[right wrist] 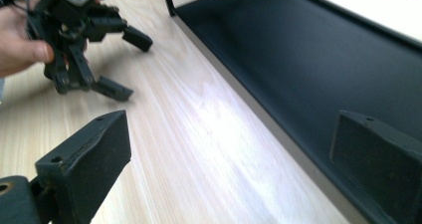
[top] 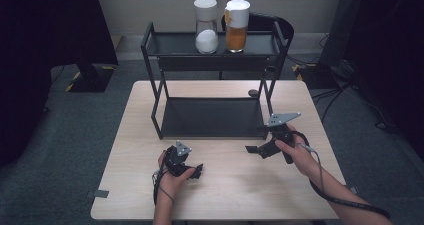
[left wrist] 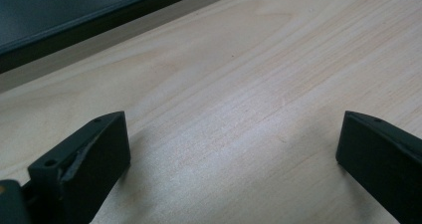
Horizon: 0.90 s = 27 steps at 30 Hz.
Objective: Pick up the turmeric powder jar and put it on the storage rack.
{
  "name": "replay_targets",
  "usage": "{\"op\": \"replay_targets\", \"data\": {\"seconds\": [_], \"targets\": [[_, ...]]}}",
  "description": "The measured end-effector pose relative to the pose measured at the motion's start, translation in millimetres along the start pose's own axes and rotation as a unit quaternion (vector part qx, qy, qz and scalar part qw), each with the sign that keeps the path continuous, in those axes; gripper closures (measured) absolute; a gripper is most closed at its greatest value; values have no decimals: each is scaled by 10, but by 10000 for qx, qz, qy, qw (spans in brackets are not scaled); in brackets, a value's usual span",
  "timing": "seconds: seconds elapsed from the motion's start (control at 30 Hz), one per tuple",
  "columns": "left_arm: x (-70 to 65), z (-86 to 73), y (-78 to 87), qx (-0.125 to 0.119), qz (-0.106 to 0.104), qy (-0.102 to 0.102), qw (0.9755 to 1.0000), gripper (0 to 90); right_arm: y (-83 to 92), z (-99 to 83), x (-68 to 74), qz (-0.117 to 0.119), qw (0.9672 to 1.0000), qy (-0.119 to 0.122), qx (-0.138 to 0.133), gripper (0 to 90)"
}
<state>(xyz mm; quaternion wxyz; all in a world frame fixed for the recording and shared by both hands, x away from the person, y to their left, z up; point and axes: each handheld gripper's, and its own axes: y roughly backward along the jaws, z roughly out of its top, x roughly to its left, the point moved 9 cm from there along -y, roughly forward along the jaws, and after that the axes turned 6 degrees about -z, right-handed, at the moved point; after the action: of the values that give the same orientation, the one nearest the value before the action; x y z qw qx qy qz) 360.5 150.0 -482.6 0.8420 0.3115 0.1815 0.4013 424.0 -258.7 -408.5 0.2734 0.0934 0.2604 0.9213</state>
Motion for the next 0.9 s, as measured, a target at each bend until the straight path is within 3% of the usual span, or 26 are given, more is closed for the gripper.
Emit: {"op": "replay_targets", "data": {"seconds": [0.9], "targets": [[0,0,0,1,1,0,10000,0,231,-558,-91,-95,9998,-72,157,14]]}}
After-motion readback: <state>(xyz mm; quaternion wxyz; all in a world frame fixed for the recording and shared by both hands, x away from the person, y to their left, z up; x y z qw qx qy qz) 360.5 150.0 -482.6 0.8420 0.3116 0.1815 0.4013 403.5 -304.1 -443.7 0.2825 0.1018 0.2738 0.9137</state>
